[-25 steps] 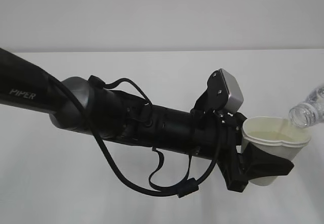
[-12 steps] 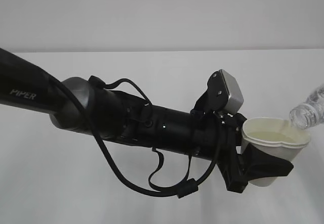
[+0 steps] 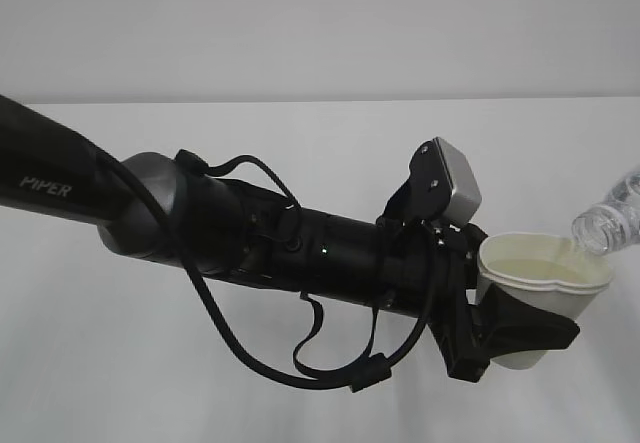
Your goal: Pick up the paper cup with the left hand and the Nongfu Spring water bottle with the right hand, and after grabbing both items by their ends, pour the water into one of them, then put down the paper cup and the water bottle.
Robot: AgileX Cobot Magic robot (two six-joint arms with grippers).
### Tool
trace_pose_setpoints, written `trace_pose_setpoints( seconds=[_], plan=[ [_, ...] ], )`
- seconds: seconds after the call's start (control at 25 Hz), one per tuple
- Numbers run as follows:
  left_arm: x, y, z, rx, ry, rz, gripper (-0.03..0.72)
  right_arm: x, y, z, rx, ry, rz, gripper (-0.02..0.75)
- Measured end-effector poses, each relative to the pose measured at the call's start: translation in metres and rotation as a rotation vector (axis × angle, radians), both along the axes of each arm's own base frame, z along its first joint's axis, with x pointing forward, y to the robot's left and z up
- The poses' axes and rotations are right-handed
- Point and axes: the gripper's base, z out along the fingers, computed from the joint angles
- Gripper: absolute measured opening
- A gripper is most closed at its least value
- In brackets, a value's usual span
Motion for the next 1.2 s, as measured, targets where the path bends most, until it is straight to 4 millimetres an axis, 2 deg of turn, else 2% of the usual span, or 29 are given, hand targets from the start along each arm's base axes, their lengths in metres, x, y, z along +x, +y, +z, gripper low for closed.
trace_pose_setpoints(
  seconds=[1.2],
  plan=[
    [-0.0001,0.0,-0.0001,0.001,0.001,-0.001,0.414,0.0,0.0,0.0,-0.002,0.0,0.001,0.402]
  ],
)
